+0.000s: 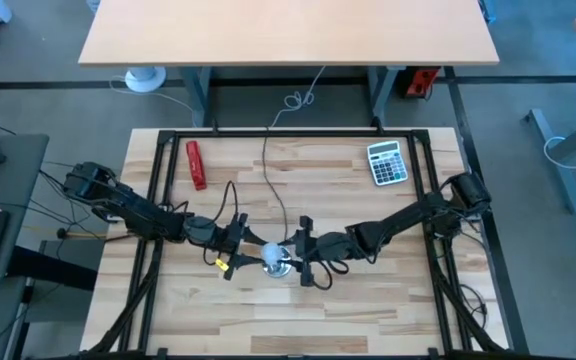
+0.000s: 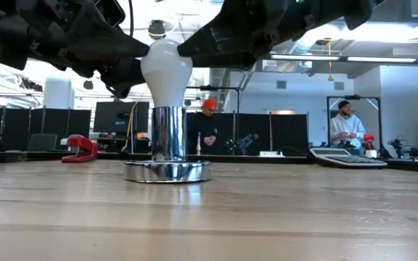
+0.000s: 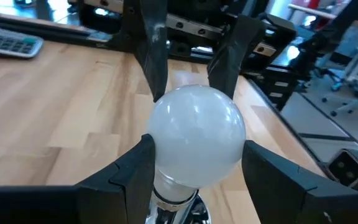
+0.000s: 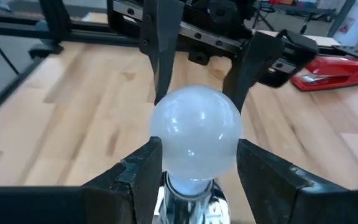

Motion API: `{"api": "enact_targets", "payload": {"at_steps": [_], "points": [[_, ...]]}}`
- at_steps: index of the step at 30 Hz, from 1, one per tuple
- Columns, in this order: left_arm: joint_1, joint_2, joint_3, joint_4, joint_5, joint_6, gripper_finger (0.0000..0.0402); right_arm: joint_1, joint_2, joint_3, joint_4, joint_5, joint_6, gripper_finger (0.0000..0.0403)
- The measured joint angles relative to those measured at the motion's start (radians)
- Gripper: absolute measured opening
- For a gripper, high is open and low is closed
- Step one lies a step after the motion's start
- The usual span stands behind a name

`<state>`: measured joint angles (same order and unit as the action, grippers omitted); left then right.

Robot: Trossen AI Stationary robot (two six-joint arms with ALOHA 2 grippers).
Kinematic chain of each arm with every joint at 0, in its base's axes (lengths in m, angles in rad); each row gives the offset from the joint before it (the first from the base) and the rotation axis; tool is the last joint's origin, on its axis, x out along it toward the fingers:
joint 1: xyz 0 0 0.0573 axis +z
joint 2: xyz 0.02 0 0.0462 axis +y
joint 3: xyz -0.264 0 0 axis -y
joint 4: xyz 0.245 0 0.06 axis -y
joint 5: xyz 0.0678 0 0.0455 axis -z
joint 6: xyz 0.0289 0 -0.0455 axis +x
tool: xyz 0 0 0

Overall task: Screw lightbulb
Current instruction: Remove the lightbulb from the silver lamp socket

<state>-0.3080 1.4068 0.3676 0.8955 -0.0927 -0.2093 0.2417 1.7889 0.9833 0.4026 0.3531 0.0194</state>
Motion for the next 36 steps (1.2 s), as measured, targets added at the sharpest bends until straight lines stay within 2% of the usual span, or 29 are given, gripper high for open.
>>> {"api": "enact_targets", "payload": {"at_steps": [6,28,31,33,36], "points": [[-0.004,-0.051,0.001,-0.078,-0.040,-0.004,0.0210,-0.051,-0.018,-0.001,-0.021,-0.089,-0.014,0.0207],[-0.052,-0.071,0.001,-0.115,-0.070,-0.056,0.0210,-0.169,-0.016,-0.002,-0.017,-0.372,-0.062,0.0198],[-0.064,-0.108,0.000,-0.156,-0.050,-0.065,0.0210,-0.181,-0.020,-0.002,-0.038,-0.377,-0.073,0.0198],[-0.081,-0.135,0.004,-0.162,0.037,-0.061,0.0209,-0.198,-0.021,0.001,-0.015,-0.286,-0.076,0.0197],[-0.101,-0.171,0.009,-0.161,0.011,-0.040,0.0209,-0.241,-0.015,-0.006,-0.052,-0.250,-0.072,0.0195]]}}
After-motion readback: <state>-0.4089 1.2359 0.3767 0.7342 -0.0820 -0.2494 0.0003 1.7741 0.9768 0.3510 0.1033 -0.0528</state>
